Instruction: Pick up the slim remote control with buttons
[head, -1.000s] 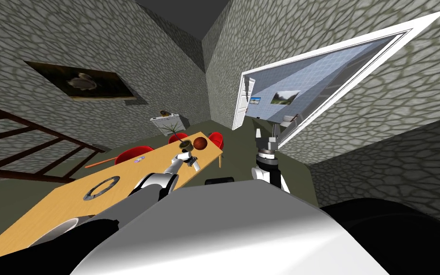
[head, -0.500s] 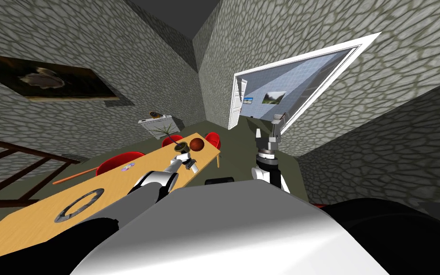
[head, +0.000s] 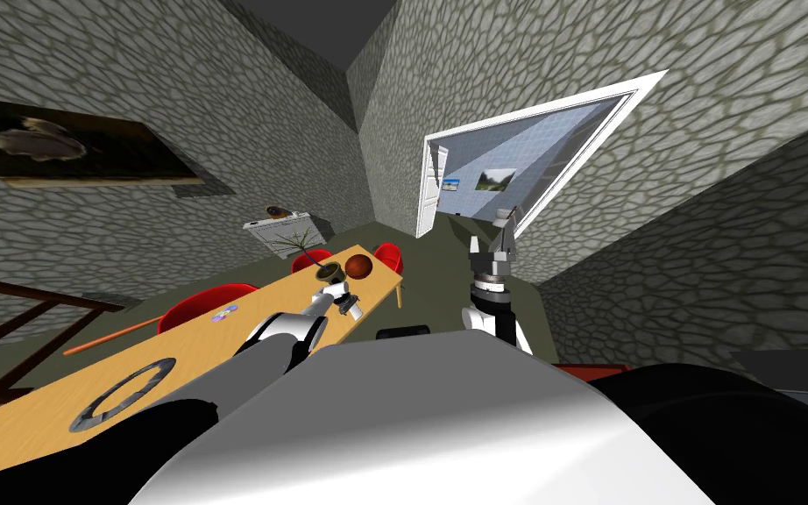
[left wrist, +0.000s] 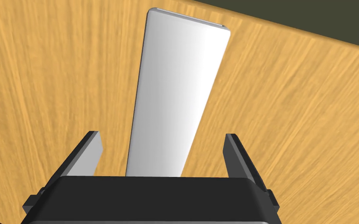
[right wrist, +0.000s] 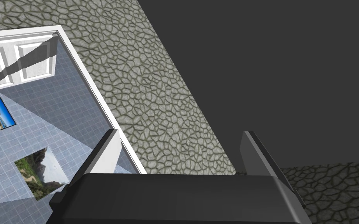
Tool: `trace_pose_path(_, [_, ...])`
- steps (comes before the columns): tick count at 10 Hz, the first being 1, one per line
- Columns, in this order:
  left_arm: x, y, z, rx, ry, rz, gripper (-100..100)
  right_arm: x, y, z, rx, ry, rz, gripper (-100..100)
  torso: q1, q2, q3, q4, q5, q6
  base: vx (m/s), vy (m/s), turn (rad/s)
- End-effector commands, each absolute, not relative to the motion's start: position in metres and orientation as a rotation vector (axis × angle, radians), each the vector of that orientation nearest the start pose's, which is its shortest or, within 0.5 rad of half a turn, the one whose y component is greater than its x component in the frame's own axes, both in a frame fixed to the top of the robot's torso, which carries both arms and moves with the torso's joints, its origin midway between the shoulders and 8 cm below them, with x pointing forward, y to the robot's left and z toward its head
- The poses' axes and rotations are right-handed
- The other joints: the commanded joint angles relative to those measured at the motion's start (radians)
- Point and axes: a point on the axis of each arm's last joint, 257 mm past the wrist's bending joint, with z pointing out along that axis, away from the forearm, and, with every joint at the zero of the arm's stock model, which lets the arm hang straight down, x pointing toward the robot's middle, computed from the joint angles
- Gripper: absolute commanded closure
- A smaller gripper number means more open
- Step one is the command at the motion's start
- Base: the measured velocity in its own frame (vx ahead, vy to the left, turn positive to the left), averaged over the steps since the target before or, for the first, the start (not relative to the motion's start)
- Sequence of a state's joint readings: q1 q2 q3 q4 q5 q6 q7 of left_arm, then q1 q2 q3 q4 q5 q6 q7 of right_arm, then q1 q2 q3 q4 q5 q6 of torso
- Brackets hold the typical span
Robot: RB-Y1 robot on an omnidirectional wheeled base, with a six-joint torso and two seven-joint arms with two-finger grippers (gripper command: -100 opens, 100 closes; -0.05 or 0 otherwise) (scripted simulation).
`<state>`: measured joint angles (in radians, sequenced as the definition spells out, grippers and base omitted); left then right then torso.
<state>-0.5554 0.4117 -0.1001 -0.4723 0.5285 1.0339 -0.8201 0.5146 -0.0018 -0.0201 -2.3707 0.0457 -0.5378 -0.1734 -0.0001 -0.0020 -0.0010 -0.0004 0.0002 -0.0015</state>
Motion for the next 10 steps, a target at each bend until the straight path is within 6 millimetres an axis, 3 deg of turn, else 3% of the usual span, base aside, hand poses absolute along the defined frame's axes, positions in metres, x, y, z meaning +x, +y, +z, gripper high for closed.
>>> trace_pose_path(1, [0.382, 0.369, -0.524, -1.448, 2.754, -0.017, -100, 0.317, -0.274, 0.066, 0.589, 0.523, 1.437, 0, 0.000, 0.000, 0.000, 0.000, 0.000, 0.000, 0.000, 0.001, -0.017])
trace_pose_path(2, [0.382, 0.369, -0.525, -1.448, 2.755, -0.016, 0, 0.317, -0.274, 0.066, 0.589, 0.523, 1.437, 0, 0.000, 0.000, 0.000, 0.000, 0.000, 0.000, 0.000, 0.000, 0.000])
trace_pose_path(3, [0.375, 0.362, -0.537, -1.456, 2.748, -0.017, -100, 0.317, -0.274, 0.066, 0.589, 0.523, 1.437, 0, 0.000, 0.000, 0.000, 0.000, 0.000, 0.000, 0.016, 0.038, -0.049])
trace_pose_path(6, [0.369, 0.357, -0.545, -1.460, 2.747, -0.017, -100, 0.317, -0.274, 0.066, 0.589, 0.523, 1.437, 0, 0.004, -0.002, -0.001, 0.000, 0.001, 0.000, 0.026, 0.054, -0.035])
trace_pose_path(7, [0.369, 0.357, -0.546, -1.461, 2.744, -0.018, 100, 0.317, -0.274, 0.066, 0.589, 0.523, 1.437, 0, 0.003, -0.001, -0.001, 0.000, 0.001, 0.000, 0.003, 0.006, 0.000])
trace_pose_path(10, [0.369, 0.357, -0.546, -1.456, 2.746, -0.017, 100, 0.317, -0.274, 0.066, 0.589, 0.523, 1.437, 0, 0.001, 0.000, 0.000, 0.000, 0.000, -0.001, 0.000, 0.001, -0.004])
